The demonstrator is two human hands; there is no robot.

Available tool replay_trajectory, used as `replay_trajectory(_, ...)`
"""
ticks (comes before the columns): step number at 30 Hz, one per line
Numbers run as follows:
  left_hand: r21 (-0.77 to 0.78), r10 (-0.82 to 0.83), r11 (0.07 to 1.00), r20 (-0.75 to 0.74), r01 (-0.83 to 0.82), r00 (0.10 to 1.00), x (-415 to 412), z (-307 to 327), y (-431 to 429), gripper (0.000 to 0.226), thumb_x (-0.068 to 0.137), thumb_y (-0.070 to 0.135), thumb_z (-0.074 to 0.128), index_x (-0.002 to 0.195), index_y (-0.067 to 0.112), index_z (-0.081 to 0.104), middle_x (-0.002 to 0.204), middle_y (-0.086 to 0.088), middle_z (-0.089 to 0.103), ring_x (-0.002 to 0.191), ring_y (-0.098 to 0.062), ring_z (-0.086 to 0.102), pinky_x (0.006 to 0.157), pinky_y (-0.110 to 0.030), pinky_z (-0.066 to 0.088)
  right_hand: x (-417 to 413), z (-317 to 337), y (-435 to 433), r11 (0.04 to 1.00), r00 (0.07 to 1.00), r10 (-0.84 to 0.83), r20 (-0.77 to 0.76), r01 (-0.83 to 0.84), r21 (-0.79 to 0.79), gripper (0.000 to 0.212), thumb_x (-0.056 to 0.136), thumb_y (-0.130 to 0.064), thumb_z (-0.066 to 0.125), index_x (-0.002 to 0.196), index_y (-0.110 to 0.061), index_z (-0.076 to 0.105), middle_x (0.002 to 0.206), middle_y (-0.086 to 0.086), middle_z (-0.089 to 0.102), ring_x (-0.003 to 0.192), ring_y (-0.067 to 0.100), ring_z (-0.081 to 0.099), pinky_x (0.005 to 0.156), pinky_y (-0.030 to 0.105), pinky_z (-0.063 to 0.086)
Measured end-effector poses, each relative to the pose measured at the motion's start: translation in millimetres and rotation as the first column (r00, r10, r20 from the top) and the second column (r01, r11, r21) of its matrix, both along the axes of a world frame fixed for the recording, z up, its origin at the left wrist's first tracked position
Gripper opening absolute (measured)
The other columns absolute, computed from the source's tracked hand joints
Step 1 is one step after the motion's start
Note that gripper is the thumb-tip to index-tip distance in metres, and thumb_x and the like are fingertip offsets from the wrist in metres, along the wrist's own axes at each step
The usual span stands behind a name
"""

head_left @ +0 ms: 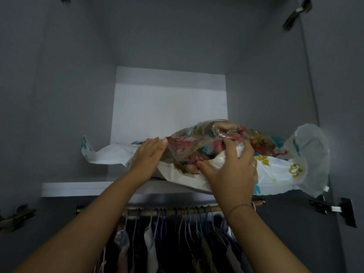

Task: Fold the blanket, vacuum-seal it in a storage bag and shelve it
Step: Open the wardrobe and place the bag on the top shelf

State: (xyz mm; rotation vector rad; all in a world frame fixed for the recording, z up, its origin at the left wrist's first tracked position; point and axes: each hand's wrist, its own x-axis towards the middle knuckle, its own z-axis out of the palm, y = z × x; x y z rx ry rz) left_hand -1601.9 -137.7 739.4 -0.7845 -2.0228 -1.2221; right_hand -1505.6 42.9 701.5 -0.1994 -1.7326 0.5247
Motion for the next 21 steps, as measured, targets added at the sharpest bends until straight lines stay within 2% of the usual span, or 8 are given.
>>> replay_trajectory(2, -0.126, 0.132, 0.983, -0.003, -0.131, 0.991, -20, 3, -18, 0.089, 0.073, 0.092, 0.020, 0.142, 0.039, 0.041, 0.157, 0.008, 0.028, 0.147, -0.014, 0.017, 0.121, -0.045, 0.011, -4, -4, 7, 1.000, 0.999, -0.007, -0.032, 0.008, 0.018, 0.081, 0.069, -0.062, 0.072, 0.138, -0.032, 0.044, 0.153, 0.012, 0.024, 0.132, 0.039, 0.036, 0.106, 0.054, 0.038)
replay_trajectory(4, -0.151, 0.063, 0.987, 0.043, -0.056, 0.997, -34, 7, -33, 0.092, 0.069, 0.093, 0.031, 0.142, 0.040, 0.042, 0.155, 0.011, 0.032, 0.145, -0.014, 0.024, 0.119, -0.047, 0.019, -6, -5, 13, 1.000, 0.999, 0.001, -0.051, -0.001, 0.017, 0.080, 0.069, -0.060, 0.073, 0.138, -0.032, 0.044, 0.152, 0.012, 0.025, 0.131, 0.039, 0.037, 0.105, 0.053, 0.040)
replay_trajectory(9, -0.172, -0.074, 0.982, 0.065, 0.084, 0.995, -45, 17, -43, 0.062, 0.084, 0.053, 0.057, 0.141, 0.030, 0.046, 0.154, 0.007, 0.030, 0.138, -0.011, 0.031, 0.112, -0.029, 0.026, -12, -6, 30, 0.997, 0.994, 0.074, -0.085, -0.072, 0.025, 0.079, 0.066, -0.065, 0.068, 0.136, -0.035, 0.045, 0.148, 0.009, 0.024, 0.132, 0.036, 0.034, 0.104, 0.053, 0.042)
replay_trajectory(13, -0.242, -0.082, 0.965, 0.072, 0.098, 0.994, -52, 23, -50, 0.080, 0.061, 0.074, 0.065, 0.131, 0.036, 0.057, 0.150, 0.008, 0.038, 0.137, -0.014, 0.036, 0.117, -0.038, 0.029, -15, -7, 45, 0.988, 0.982, 0.153, -0.108, -0.151, 0.027, 0.082, 0.061, -0.066, 0.065, 0.135, -0.035, 0.046, 0.146, 0.005, 0.025, 0.134, 0.035, 0.034, 0.107, 0.049, 0.041)
replay_trajectory(15, -0.232, -0.072, 0.969, 0.049, 0.082, 0.996, -60, 24, -53, 0.086, 0.046, 0.088, 0.065, 0.120, 0.042, 0.063, 0.141, 0.011, 0.049, 0.132, -0.013, 0.043, 0.116, -0.043, 0.031, -16, -7, 49, 0.988, 0.983, 0.152, -0.103, -0.150, 0.023, 0.082, 0.062, -0.063, 0.067, 0.135, -0.035, 0.046, 0.148, 0.005, 0.024, 0.136, 0.035, 0.032, 0.107, 0.047, 0.039)
replay_trajectory(17, -0.224, 0.046, 0.973, -0.011, -0.048, 0.999, -70, 26, -53, 0.072, 0.052, 0.086, 0.062, 0.110, 0.043, 0.066, 0.133, 0.015, 0.056, 0.129, -0.013, 0.045, 0.119, -0.047, 0.018, -17, -7, 51, 0.988, 0.982, 0.156, -0.104, -0.154, 0.024, 0.081, 0.062, -0.061, 0.069, 0.135, -0.034, 0.046, 0.148, 0.006, 0.024, 0.137, 0.036, 0.031, 0.107, 0.047, 0.038)
replay_trajectory(19, -0.185, 0.169, 0.964, -0.119, -0.190, 0.978, -78, 25, -48, 0.039, 0.070, 0.066, 0.065, 0.092, 0.035, 0.068, 0.111, 0.016, 0.064, 0.113, -0.006, 0.049, 0.120, -0.044, 0.002, -18, -6, 54, 0.985, 0.980, 0.171, -0.105, -0.170, 0.022, 0.080, 0.063, -0.060, 0.071, 0.134, -0.035, 0.046, 0.147, 0.007, 0.025, 0.136, 0.036, 0.033, 0.107, 0.045, 0.038)
replay_trajectory(21, -0.139, 0.176, 0.969, -0.196, -0.205, 0.965, -79, 22, -41, 0.026, 0.078, 0.045, 0.071, 0.066, 0.023, 0.064, 0.076, 0.017, 0.064, 0.084, 0.001, 0.055, 0.118, -0.038, 0.008, -20, -6, 57, 0.982, 0.976, 0.186, -0.110, -0.186, 0.019, 0.078, 0.064, -0.057, 0.074, 0.134, -0.035, 0.046, 0.145, 0.009, 0.027, 0.135, 0.036, 0.034, 0.106, 0.043, 0.038)
